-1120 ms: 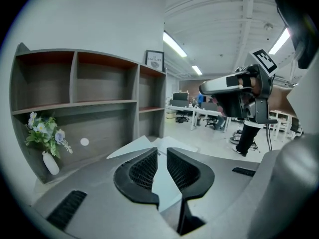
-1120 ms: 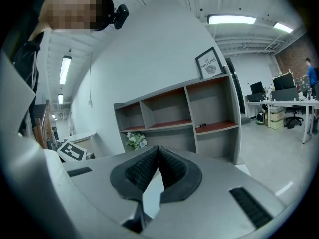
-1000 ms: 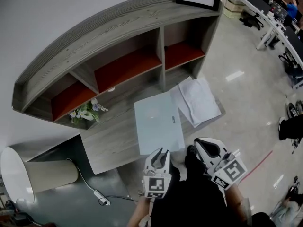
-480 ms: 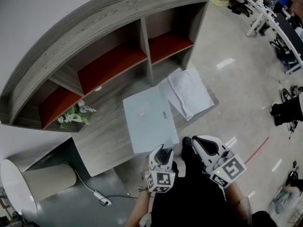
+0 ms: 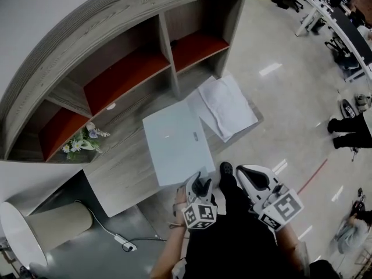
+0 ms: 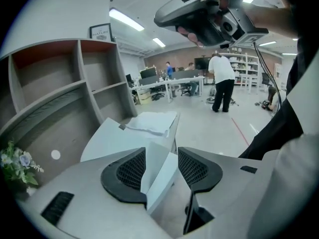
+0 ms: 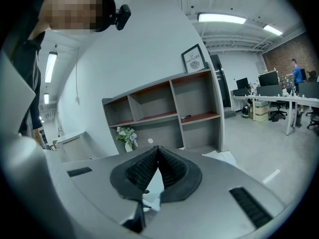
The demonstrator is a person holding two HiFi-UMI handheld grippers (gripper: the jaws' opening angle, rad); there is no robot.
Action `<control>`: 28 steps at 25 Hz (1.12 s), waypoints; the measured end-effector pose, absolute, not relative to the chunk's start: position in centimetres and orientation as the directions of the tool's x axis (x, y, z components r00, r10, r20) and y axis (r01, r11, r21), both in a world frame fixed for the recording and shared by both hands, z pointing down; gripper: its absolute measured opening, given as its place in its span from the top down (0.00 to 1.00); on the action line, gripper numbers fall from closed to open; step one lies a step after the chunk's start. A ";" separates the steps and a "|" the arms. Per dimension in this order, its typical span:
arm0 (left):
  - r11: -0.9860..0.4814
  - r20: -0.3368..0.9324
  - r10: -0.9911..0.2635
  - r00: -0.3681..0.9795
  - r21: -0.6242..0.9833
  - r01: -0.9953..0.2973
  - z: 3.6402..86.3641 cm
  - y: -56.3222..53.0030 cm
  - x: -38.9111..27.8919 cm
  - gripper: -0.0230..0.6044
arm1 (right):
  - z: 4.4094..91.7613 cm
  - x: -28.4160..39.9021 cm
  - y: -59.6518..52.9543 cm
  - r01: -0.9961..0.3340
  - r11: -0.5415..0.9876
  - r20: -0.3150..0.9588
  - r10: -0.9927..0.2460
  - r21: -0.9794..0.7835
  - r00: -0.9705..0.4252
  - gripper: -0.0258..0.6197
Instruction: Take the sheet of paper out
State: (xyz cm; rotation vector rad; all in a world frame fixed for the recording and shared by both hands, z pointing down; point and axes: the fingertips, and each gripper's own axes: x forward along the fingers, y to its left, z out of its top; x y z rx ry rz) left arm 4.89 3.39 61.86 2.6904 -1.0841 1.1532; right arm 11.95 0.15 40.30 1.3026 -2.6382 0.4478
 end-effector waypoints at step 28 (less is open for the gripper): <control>-0.670 0.579 -0.655 0.486 -0.148 -0.727 60.1 3.2 3.4 0.84 | 39.7 11.6 -0.1 -0.788 0.586 0.268 -0.741 -0.189 -0.615 0.94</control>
